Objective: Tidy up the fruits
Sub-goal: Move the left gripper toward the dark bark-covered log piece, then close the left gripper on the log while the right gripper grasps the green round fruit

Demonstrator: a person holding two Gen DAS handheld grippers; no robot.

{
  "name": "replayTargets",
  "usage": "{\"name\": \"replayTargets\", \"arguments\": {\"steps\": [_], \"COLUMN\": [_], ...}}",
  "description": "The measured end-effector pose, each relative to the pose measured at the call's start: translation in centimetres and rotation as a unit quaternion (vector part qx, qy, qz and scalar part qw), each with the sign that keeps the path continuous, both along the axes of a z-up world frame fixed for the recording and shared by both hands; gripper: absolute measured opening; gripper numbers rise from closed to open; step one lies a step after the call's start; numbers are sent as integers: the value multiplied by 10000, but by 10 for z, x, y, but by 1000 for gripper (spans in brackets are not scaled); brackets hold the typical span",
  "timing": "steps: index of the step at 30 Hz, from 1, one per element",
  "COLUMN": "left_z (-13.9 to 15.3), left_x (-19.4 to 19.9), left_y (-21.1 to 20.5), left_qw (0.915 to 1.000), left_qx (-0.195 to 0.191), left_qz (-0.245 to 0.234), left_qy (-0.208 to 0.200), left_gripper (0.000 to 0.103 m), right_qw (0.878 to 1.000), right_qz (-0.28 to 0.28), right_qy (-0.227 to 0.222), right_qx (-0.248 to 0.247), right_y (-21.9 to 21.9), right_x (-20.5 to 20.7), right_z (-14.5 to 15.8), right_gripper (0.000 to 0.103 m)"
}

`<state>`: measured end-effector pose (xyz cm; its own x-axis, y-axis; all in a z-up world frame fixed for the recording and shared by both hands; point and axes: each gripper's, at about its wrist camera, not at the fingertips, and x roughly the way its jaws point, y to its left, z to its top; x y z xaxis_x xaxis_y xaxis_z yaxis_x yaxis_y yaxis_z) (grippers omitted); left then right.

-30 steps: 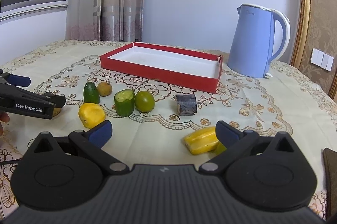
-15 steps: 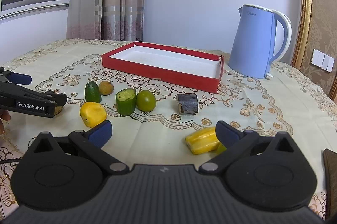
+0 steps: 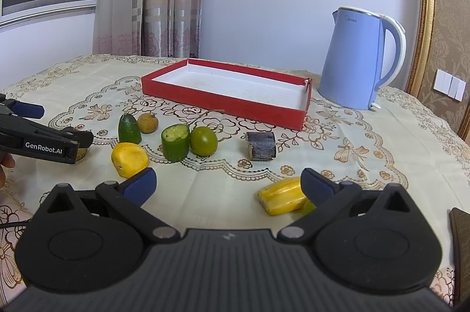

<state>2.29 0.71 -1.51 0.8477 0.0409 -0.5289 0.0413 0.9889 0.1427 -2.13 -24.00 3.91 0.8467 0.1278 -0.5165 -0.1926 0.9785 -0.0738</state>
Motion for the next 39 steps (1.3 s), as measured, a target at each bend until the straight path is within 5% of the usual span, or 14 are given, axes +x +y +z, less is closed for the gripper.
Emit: {"name": "replayTargets", "arguments": {"steps": [6,14,27,29,31,39], "left_z": [-1,-4,-4,-4,-3,0], "left_x": [1,4,8,9,8,11], "left_y": [1,4,-1,-2,-2,-4], "left_qw": [10000,9996,9995,9996,9999,9999], "left_qx": [12,-158,-79,-54,7,31], "left_qz": [18,15,-113,-99,-44,-88], "left_qy": [8,217,298,267,160,103], "left_gripper": [99,70,71,87,91,85], "right_qw": [10000,10000,10000,10000,10000,10000], "right_qz": [-2,-1,-5,-3,-6,-10], "right_qy": [-6,1,5,0,1,3], "right_qx": [0,4,5,7,3,7], "right_y": [0,0,0,-1,-1,-1], "right_x": [0,0,0,0,0,0], "right_z": [0,0,0,0,0,0], "right_gripper": [103,103,103,103,103,103]}}
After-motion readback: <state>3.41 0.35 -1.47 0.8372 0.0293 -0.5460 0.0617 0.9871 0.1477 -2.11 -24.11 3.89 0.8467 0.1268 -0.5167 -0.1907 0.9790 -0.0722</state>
